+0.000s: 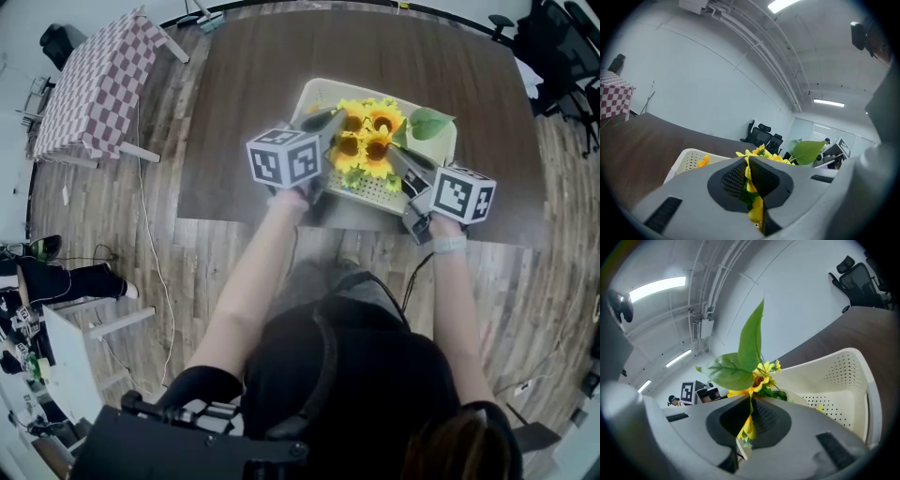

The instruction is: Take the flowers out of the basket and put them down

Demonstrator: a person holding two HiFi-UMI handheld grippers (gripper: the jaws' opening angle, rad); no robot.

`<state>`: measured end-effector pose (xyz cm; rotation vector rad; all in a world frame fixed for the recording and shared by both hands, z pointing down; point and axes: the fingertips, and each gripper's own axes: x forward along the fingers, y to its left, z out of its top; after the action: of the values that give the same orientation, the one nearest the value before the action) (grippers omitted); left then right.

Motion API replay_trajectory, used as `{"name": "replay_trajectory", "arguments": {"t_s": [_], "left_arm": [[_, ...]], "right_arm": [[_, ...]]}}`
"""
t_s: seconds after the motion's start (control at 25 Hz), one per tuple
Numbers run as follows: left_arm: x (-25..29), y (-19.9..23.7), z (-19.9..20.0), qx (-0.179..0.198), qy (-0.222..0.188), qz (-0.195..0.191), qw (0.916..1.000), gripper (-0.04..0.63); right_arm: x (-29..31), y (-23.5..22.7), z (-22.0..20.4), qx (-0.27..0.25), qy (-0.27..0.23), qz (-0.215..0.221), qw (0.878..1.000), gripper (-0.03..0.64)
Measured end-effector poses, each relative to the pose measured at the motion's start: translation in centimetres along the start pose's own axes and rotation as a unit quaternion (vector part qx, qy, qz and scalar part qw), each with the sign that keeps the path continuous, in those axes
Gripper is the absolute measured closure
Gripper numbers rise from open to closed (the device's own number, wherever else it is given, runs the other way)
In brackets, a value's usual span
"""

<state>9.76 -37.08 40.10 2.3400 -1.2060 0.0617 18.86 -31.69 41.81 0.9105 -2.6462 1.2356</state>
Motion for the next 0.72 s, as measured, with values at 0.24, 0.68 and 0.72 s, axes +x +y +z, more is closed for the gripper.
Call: {"name": "replay_trajectory", "arguments": {"t_s": [0.24,0.68,0.72], "left_arm": [[-1.1,0.4,1.5,-0.006,-0.020,0.006,0.9998,0.592],[-3.9,1.2,3.8,-0.012,-0.050,0.000,0.9987,0.592],[-4.2,1.2,4.1,-0.012,-0.053,-0.001,0.9985,0.592]], "right_arm": [[0.8,1.8,1.0,-0.012,0.001,0.023,1.000,0.612],[1.9,4.4,1.8,-0.029,-0.008,0.022,0.999,0.612],[2.0,4.6,1.8,-0.030,-0.009,0.023,0.999,0.612]]}}
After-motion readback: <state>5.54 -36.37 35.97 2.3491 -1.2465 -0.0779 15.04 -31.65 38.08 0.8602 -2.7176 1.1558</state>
